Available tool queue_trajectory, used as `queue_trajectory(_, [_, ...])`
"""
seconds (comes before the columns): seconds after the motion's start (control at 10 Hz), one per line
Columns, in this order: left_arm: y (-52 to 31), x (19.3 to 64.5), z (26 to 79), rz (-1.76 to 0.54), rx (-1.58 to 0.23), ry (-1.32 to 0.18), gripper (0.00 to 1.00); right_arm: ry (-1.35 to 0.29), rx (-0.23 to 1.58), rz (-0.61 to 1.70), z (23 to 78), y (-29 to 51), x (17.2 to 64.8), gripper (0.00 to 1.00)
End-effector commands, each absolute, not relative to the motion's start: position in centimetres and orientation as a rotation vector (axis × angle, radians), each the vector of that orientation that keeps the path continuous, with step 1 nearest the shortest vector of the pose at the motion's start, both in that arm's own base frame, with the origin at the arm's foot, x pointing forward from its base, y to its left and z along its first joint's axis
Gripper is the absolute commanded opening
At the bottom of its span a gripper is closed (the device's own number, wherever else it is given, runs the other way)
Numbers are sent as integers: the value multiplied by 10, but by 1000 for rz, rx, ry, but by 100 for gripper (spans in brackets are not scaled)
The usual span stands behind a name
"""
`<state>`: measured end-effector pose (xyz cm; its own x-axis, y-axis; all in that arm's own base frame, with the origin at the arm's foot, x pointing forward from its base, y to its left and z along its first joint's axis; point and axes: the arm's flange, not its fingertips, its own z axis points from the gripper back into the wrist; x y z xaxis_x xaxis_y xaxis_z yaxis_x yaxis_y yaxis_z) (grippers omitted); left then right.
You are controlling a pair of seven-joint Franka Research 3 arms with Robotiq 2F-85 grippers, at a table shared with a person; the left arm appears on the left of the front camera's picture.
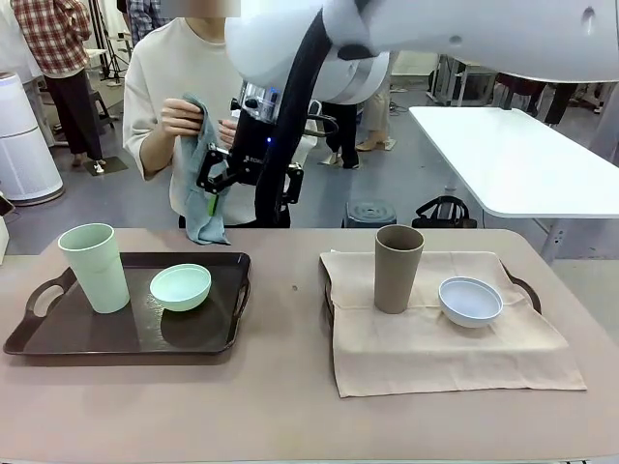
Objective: Set up a tray with a mat and arrange the tableware.
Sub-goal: Pick up the Picnic Bowl and Reusable plastic cup from the Handle tray in front of the human's position and hold them in the air.
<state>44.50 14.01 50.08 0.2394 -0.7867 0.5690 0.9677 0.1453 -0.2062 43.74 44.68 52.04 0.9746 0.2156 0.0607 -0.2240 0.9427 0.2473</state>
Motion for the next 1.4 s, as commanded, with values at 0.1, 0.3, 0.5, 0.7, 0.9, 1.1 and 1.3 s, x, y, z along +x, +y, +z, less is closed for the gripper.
queue_trajectory(0.1, [164, 450, 476, -1409, -619, -502, 100, -103, 88, 207, 498, 490, 447, 100])
queue_trajectory(0.3, [165, 460, 451, -1414, -633, -580, 100, -94, 74, 261, 484, 507, 453, 100])
queue_trajectory(0.5, [159, 466, 421, -1331, -601, -679, 100, -74, 78, 280, 466, 518, 456, 100])
queue_trajectory(0.7, [160, 472, 402, -1279, -594, -724, 100, -47, 74, 312, 446, 528, 460, 100])
queue_trajectory(0.9, [161, 475, 395, -1279, -614, -725, 100, -24, 78, 370, 428, 537, 463, 100])
queue_trajectory(1.1, [164, 477, 390, -1287, -641, -712, 100, -2, 101, 365, 418, 541, 467, 100])
queue_trajectory(1.3, [160, 478, 393, -1261, -630, -687, 100, -18, 91, 357, 414, 538, 461, 100])
